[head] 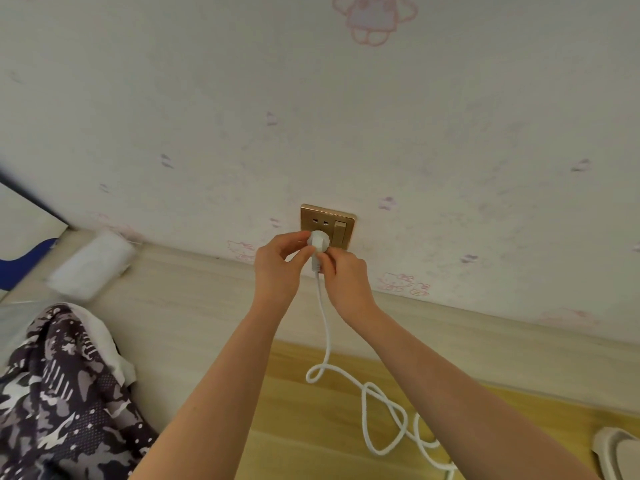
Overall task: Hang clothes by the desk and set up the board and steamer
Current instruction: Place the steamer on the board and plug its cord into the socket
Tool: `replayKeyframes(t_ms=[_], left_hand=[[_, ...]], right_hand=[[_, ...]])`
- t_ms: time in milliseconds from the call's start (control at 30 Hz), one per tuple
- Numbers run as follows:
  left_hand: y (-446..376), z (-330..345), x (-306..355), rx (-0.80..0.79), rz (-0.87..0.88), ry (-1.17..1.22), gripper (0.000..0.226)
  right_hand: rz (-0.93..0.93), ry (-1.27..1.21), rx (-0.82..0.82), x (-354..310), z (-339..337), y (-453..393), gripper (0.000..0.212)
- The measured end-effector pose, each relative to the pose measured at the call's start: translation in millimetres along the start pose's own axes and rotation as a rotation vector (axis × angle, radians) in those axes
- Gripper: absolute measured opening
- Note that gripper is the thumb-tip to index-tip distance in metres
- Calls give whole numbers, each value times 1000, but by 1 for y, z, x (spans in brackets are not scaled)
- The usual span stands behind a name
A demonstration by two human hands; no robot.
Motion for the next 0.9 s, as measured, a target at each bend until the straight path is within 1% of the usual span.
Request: replayKeyframes(t_ms=[267,567,767,900], left_hand=[[2,5,-6,23,-34,-20,25],[-5,3,-6,-2,-50,77,24],[-7,2,-8,-10,-108,144,25],[-8,2,-9,-22,-142,148,25]], right_hand=[[2,15,22,3,2,-4,24],[31,-34,38,3,5,-10,27],[16,-22,11,5,5,-13,26],[-9,8,-16,7,4,-14,27]])
Point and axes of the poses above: each hand's wrist, its own y-axis away from the middle knuckle, its own z-axis out of the palm, x = y × z, the point moved 3 cm from there along -y, towards the middle knuckle, and after that the axes turned 6 degrees about x, right-handed, at the moved point
